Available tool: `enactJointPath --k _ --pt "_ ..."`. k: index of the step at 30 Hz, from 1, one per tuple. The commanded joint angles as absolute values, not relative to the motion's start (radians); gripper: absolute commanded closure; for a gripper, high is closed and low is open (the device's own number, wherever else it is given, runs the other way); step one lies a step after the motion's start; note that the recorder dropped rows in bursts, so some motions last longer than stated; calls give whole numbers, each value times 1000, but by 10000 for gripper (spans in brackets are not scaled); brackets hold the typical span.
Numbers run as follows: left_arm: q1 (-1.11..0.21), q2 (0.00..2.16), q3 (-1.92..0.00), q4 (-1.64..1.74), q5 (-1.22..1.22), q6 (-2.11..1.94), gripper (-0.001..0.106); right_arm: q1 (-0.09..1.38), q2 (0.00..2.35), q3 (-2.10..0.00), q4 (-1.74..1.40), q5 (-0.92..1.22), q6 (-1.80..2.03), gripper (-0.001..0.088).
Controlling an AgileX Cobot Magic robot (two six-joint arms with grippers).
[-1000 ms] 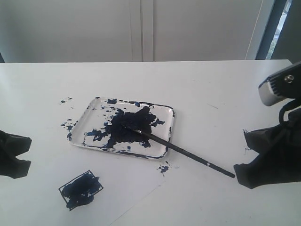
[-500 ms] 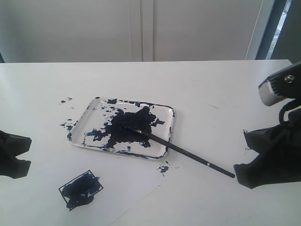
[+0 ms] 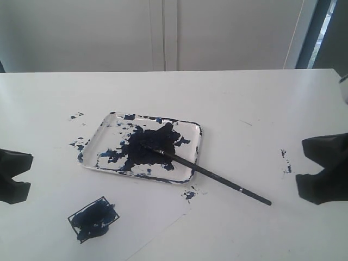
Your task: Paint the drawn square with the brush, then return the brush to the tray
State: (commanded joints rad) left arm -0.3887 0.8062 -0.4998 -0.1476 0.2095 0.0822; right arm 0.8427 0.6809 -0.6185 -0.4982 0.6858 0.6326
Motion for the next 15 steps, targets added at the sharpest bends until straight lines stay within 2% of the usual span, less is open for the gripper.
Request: enactJointPath --k 15 --pt "-174 656 -500 -148 203 84 1050 550 574 -615 -498 684 633 868"
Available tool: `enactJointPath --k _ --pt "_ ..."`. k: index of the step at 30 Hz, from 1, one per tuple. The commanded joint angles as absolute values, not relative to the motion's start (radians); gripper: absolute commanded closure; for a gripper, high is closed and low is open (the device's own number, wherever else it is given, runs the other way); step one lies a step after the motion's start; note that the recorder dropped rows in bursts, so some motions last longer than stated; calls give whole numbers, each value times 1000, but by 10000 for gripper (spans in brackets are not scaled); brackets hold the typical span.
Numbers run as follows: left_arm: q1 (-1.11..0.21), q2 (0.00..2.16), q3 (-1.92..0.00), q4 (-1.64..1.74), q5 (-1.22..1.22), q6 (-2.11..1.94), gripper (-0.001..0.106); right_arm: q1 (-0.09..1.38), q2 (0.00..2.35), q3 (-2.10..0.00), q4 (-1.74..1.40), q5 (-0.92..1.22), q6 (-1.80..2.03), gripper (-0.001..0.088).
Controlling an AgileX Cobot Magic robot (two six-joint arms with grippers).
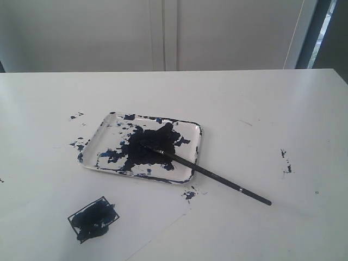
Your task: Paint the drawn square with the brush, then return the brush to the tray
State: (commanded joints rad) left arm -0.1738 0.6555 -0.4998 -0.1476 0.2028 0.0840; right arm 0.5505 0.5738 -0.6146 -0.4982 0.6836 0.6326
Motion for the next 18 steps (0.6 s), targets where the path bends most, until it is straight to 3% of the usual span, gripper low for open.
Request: enactJointPath --k 18 --pt "-44 504 -500 -148 203 86 1050 275 374 -615 -498 685 633 868"
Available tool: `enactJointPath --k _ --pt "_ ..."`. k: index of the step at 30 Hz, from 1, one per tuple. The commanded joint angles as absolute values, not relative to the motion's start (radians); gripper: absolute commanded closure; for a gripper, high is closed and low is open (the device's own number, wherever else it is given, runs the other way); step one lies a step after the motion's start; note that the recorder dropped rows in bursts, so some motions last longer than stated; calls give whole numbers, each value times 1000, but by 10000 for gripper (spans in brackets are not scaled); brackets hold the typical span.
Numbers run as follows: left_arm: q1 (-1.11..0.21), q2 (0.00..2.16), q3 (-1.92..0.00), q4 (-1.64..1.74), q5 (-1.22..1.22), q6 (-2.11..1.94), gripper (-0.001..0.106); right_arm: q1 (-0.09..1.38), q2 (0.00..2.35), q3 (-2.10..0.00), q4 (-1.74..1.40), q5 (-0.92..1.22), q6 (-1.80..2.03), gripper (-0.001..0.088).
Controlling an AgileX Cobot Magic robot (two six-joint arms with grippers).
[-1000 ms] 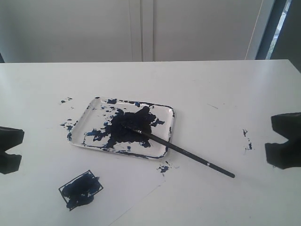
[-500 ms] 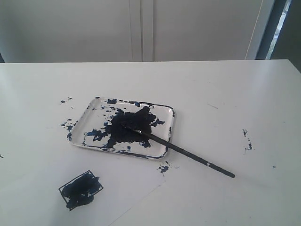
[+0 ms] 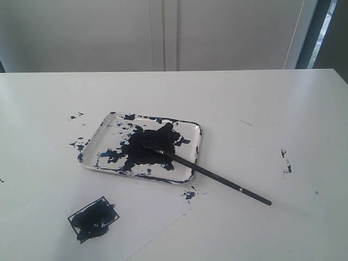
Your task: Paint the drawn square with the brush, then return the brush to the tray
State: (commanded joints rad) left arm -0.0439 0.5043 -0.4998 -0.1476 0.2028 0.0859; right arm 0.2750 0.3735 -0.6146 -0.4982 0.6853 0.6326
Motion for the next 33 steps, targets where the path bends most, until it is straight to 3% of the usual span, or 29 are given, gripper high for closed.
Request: enactJointPath --k 10,33 --pt "-44 419 -500 -148 203 86 1050 231 303 -601 -501 676 633 868" --pt "12 260 -500 -148 203 86 1050 207 125 -321 -499 630 633 868"
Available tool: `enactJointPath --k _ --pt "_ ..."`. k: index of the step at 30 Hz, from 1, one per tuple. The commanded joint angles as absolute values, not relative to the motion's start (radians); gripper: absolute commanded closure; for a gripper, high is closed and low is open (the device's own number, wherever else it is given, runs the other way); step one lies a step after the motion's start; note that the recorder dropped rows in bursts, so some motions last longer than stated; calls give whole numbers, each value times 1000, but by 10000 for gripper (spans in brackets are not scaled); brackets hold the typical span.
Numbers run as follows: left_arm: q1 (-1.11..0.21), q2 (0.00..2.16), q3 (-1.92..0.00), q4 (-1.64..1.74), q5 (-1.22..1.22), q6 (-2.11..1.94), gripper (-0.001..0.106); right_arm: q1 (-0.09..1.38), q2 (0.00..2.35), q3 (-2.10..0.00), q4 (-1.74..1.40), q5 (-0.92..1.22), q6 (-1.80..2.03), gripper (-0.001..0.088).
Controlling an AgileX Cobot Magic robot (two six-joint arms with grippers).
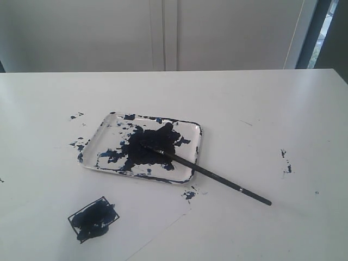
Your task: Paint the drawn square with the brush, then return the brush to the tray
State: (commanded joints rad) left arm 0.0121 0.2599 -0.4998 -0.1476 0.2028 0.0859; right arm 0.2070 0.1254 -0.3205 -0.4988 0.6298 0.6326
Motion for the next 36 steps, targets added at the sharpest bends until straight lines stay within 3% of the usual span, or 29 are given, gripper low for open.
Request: enactJointPath --k 27,36 --pt "58 147 -500 -148 203 86 1050 195 0 -100 -501 495 635 868" --pt "58 107 -500 -148 203 86 1050 58 0 -44 -497 461 635 868"
